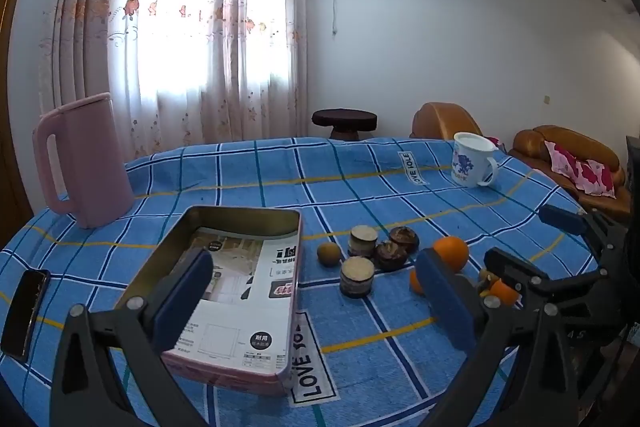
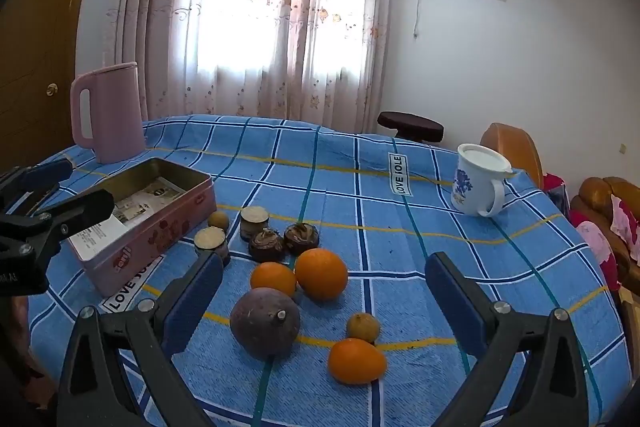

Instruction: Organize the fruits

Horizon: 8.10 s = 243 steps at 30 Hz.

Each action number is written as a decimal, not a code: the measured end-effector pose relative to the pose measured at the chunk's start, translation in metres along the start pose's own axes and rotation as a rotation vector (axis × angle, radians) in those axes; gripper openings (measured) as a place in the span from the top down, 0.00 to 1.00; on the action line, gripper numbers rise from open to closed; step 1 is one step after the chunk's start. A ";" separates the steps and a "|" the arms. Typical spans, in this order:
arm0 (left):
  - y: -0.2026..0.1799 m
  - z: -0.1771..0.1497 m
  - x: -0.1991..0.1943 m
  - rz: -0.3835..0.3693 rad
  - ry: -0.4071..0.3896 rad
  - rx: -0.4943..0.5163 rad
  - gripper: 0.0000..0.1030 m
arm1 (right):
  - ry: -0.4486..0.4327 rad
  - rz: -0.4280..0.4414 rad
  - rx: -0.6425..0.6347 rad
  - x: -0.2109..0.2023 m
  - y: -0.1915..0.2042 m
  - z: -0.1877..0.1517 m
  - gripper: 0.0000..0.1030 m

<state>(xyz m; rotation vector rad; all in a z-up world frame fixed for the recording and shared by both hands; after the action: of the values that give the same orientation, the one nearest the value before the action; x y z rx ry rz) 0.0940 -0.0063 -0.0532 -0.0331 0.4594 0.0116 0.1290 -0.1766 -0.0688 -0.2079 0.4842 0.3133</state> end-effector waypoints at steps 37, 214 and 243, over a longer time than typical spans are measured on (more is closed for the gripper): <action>-0.014 -0.004 0.003 -0.004 0.018 0.016 0.00 | 0.019 0.007 0.035 0.001 -0.008 -0.013 0.01; -0.015 -0.008 0.041 -0.113 0.108 0.050 0.09 | 0.142 0.078 0.021 0.043 -0.016 -0.021 0.38; -0.121 -0.055 0.115 -0.319 0.446 0.145 0.50 | 0.337 0.163 0.010 0.061 -0.026 -0.077 0.73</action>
<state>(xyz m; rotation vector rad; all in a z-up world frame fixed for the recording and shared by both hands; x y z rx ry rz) 0.1748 -0.1288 -0.1502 0.0353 0.8952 -0.3486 0.1564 -0.2067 -0.1620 -0.2126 0.8385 0.4380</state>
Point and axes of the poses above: each gripper's, at about its wrist camera, not at the fingertips, and x roughly the way its jaws point, y to its left, z to its top, the point moved 10 cm from there along x, roughly the way its jaws point, and after that the axes turned 2 degrees about y, right-handed, at the moved point
